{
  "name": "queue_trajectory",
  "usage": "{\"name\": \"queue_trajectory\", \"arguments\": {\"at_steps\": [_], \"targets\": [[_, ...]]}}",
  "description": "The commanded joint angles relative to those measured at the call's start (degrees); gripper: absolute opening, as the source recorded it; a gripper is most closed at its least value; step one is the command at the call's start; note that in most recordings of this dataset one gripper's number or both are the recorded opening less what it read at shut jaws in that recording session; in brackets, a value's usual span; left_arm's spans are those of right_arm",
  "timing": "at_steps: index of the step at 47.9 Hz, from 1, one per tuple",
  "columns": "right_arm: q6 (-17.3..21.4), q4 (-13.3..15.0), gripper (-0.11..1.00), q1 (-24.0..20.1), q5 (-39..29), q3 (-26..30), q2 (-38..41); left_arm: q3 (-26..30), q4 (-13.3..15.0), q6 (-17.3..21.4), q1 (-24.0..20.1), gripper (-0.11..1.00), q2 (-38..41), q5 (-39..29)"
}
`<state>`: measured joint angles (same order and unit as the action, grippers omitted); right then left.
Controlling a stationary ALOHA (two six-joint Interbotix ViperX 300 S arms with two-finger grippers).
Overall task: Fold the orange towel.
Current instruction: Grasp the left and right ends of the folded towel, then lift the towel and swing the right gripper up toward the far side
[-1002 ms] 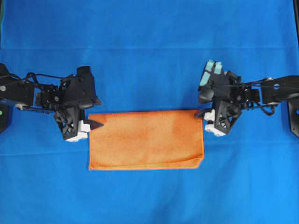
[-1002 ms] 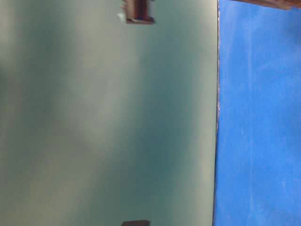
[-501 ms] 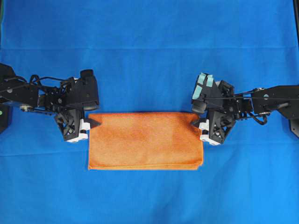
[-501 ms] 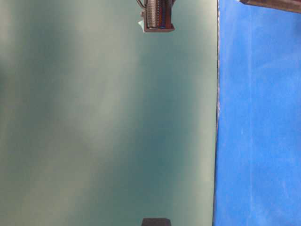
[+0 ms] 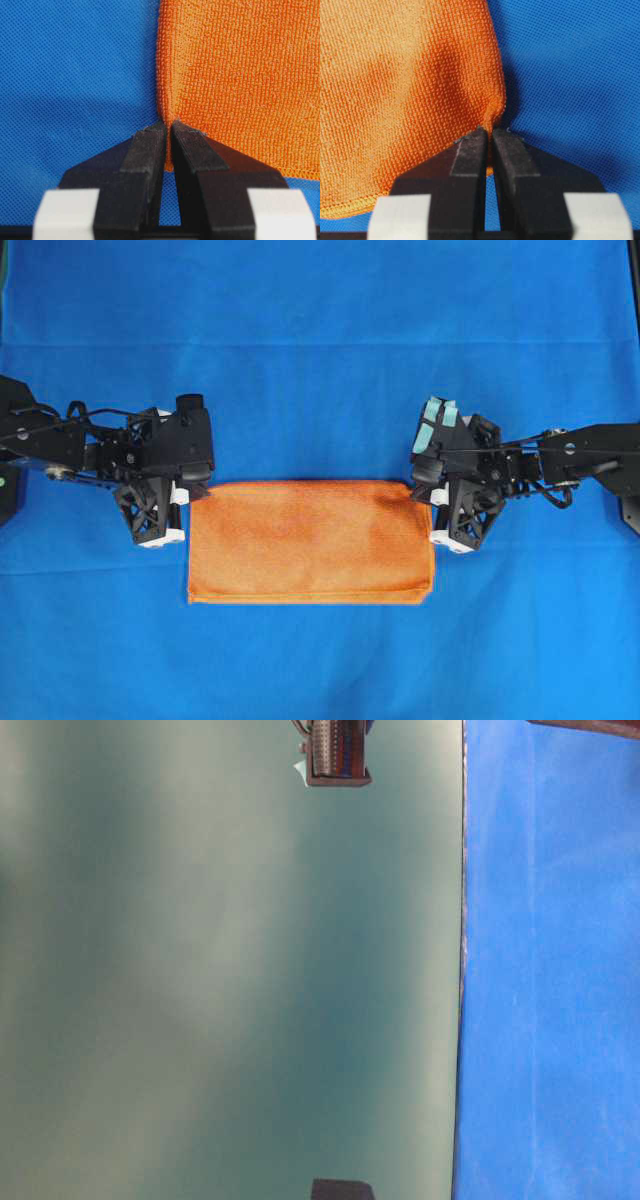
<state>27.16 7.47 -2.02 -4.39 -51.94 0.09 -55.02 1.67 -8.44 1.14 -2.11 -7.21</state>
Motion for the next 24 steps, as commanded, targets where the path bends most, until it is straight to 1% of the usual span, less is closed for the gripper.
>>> {"name": "queue_trajectory", "arguments": {"at_steps": [1,5,9,18,24], "targets": [[-0.1,0.1,0.03,-0.2,0.0,0.4,-1.9,0.8,-0.1,0.3,0.0,0.03,-0.8,-1.1],[-0.2,0.1,0.03,-0.2,-0.4,0.3,-3.3,1.6,-0.1,0.3,0.0,0.03,-1.6,-2.5],[-0.3,0.1,0.03,-0.2,-2.2,0.5,-5.6,3.0,-0.1,0.2,0.0,0.03,-3.3,-5.9],[-0.6,0.2,0.03,-0.1,-11.2,2.1,-14.7,7.6,-0.1,0.0,0.3,0.03,-9.5,-17.1],[-0.6,0.4,0.03,-0.2,-16.2,3.3,-20.7,9.7,-0.1,0.0,1.0,0.03,-13.6,-21.6]]}}
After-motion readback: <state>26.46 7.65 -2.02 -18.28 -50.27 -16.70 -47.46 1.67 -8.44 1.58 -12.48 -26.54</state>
